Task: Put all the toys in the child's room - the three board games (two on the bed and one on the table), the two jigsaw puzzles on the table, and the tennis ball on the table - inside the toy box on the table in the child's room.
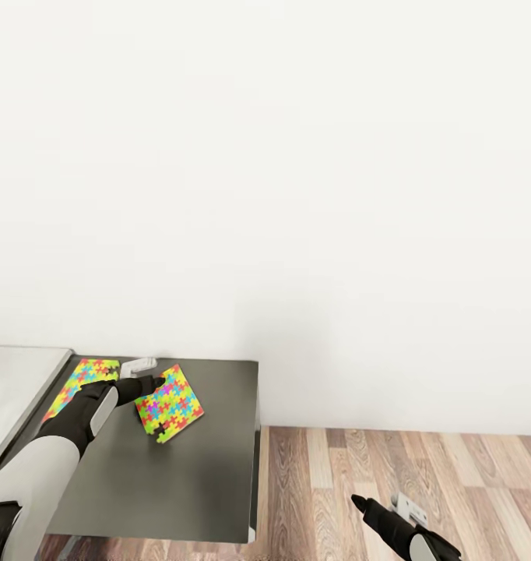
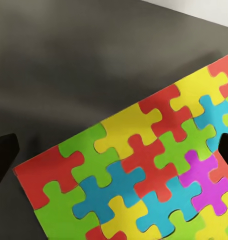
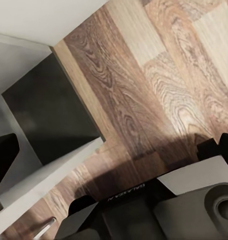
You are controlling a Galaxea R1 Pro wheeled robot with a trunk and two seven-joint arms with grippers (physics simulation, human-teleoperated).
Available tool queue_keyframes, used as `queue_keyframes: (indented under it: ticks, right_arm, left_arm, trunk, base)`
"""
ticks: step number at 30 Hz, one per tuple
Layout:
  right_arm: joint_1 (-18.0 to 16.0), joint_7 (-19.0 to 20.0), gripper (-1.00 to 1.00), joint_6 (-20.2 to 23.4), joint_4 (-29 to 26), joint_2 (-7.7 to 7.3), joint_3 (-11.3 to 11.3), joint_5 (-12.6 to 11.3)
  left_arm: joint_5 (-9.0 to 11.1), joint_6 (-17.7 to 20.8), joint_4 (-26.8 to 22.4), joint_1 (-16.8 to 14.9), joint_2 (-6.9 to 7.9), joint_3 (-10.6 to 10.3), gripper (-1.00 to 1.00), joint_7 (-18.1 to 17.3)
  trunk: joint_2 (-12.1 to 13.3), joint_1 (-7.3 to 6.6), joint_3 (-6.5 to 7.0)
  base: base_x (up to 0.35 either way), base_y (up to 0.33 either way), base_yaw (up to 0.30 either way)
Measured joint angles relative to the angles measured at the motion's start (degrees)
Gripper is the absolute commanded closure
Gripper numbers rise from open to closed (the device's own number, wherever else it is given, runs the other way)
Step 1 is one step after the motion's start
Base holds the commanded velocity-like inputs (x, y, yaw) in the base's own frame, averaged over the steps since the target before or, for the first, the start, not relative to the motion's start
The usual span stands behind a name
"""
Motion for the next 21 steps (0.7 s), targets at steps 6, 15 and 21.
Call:
queue_keyframes:
  ticks: [6,15,21]
  right_arm:
    - [0.0,0.0,-1.00,-0.1,0.2,0.00,0.0,0.0]
    - [0.0,0.1,-1.00,-0.1,0.2,0.00,0.0,0.0]
    - [0.0,0.1,-1.00,-0.1,0.2,0.00,0.0,0.0]
  left_arm:
    - [0.0,0.0,0.0,0.0,0.06,0.0,-1.00,0.0]
    - [0.6,0.1,-1.0,0.0,0.09,0.0,-1.00,0.0]
    - [-0.1,0.0,-2.0,0.0,0.09,0.1,-1.00,0.0]
  trunk:
    - [0.0,0.00,-0.57]
    - [0.0,-0.02,-1.36]
    - [0.0,-0.01,-1.82]
  base:
    - [0.000,0.000,0.000]
    - [0.000,0.000,0.000]
    - [-0.031,-0.054,0.000]
